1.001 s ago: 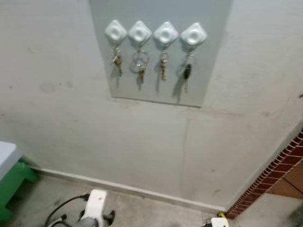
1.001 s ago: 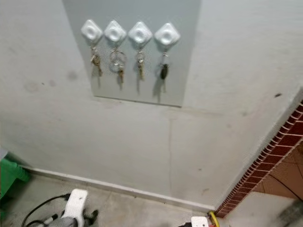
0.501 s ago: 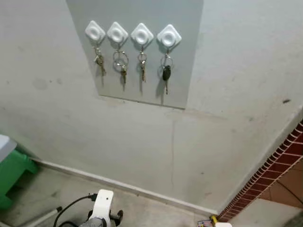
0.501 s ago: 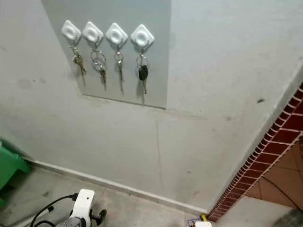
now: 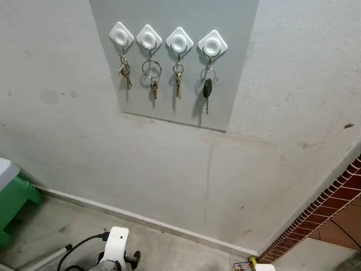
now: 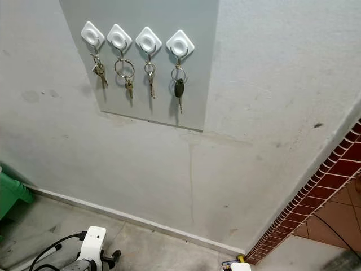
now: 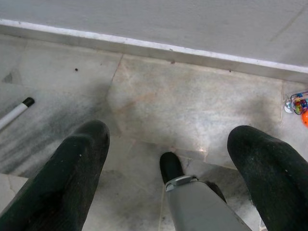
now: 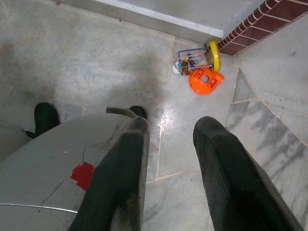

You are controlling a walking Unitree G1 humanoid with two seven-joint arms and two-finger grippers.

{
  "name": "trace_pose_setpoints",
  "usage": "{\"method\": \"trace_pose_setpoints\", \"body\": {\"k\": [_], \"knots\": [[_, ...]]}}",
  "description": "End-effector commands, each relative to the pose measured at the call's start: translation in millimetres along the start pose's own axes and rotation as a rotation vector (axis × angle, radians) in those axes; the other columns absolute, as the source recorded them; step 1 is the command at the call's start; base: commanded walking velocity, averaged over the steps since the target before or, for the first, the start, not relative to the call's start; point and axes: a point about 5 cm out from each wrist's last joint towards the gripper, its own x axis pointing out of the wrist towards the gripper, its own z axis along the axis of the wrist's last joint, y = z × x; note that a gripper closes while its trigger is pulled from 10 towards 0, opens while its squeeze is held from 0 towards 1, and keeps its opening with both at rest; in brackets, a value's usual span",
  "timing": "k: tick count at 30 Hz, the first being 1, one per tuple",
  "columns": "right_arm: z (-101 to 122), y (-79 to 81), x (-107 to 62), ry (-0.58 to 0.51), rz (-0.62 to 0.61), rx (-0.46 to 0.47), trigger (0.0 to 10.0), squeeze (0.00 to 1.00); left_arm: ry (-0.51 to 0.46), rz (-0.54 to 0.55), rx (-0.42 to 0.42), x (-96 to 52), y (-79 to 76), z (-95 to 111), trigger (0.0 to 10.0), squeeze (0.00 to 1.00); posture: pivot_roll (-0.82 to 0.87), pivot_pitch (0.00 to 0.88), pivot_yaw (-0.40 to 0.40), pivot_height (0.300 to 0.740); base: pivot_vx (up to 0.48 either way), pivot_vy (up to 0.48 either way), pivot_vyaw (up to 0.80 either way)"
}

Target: Hang keys on a hook

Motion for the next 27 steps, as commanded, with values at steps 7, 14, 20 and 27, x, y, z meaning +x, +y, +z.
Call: {"method": "trace_pose_setpoints", "body": {"k": [7,14,20,27], "knots": [[-4.7,4.7,-0.5,0.02,0.015,0.015,10.0,0.0,0.012,0.009,-0.014,-0.3,1.9,-1.5,10.0,0.0,-0.08,0.0,0.057,0.74,0.0,0.141,0.0],[-5.5,4.6,-0.7,0.022,0.012,0.007,10.0,0.0,0.02,0.013,-0.004,-0.6,1.5,-3.7,10.0,0.0,-0.07,0.0,0.056,0.74,0.0,0.137,0.0],[-7.9,5.0,-1.0,0.036,0.012,0.003,10.0,0.0,0.026,0.013,0.004,-1.1,2.0,-5.6,10.0,0.0,-0.08,0.0,0.056,0.74,0.0,0.0,0.0],[-9.6,6.0,-1.4,0.041,0.02,-0.013,10.0,0.0,0.029,0.011,0.005,-1.4,1.9,-7.0,10.0,0.0,-0.08,0.0,0.054,0.74,0.0,0.0,0.0]]}}
